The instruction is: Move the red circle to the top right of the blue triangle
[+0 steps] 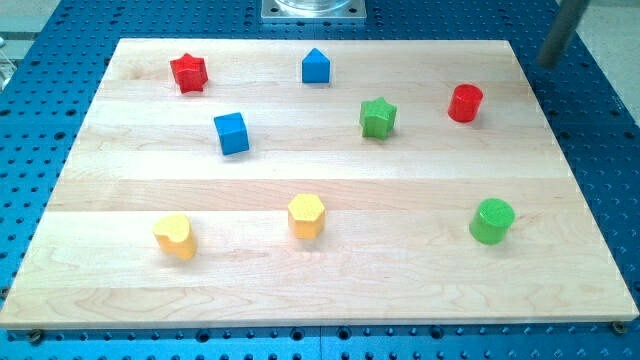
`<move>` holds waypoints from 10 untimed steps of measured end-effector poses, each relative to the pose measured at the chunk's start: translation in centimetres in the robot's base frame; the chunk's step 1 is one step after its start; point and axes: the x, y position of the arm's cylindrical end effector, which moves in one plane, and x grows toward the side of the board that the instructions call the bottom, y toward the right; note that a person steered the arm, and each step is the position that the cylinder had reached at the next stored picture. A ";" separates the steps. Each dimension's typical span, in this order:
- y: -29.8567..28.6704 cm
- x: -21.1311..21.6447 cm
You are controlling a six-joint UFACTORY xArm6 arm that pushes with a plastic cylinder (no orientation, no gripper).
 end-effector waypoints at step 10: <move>-18.5 4.1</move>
